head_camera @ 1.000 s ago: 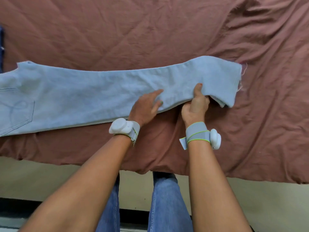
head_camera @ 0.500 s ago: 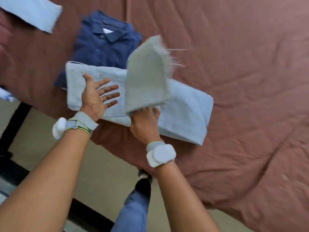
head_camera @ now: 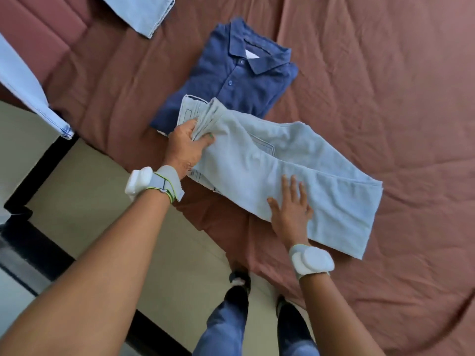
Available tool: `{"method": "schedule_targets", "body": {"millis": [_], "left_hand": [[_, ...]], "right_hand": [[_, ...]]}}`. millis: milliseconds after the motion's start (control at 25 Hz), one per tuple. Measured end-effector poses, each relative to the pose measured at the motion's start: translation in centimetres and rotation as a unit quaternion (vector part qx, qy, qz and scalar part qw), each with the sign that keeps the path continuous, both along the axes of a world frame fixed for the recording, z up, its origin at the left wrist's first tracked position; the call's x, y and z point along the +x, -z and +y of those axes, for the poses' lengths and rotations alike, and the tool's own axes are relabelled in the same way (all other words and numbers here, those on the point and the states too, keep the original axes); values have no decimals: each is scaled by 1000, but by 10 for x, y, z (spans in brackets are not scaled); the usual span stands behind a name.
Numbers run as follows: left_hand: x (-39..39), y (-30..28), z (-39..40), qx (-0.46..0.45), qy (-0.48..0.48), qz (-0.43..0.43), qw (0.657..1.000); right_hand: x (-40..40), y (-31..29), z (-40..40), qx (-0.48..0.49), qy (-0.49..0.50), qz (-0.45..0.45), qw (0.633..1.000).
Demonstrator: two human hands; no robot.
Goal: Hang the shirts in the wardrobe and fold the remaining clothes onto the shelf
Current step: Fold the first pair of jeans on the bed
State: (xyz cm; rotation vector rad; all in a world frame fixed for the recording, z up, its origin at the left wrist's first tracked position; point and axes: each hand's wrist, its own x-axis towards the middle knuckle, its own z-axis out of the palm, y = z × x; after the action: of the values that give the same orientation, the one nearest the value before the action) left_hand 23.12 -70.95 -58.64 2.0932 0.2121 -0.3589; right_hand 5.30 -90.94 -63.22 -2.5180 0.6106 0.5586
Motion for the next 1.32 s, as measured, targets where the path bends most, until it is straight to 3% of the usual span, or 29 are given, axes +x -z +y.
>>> {"method": "schedule_targets", "body": {"millis": [120,240,320,640,760,840,920,1000,1080,1160,1240,1320], "left_hand": [[15,7,8,-31,-30,-12,999],[14,30,34,64,-43,59,995],[7,40,40,97,-43,77,991],[3,31,19,201,-48,19,978],[-5,28,6,231,-64,11,971],[-17,27,-10,335,-85,-33,938],[-38,30,-38,441,-17,-149,885],[-63,48,-73,412,188,-229,862],[-84,70,-90,396,365,-203,818],[-84,84,-90,393,410,-88,818],[-75,87,-90,402,411,6,819],[-68,80,-101,418,414,54,807]], "right_hand": [[-6,12,-35,-55,68,27,996],[-12,19,-79,-84,93,67,990],[-13,21,-105,-108,80,51,990],[14,23,-168,-246,-17,0,969],[21,15,-174,-248,66,3,967],[26,7,-156,-224,151,-11,963],[28,2,-117,-159,144,-54,975],[26,12,-70,-62,46,-104,992],[16,31,-45,-20,-116,-105,988],[2,52,-77,-52,-185,-51,980],[-31,58,-128,-103,-78,23,991],[-59,49,-163,-106,127,81,983]]}}
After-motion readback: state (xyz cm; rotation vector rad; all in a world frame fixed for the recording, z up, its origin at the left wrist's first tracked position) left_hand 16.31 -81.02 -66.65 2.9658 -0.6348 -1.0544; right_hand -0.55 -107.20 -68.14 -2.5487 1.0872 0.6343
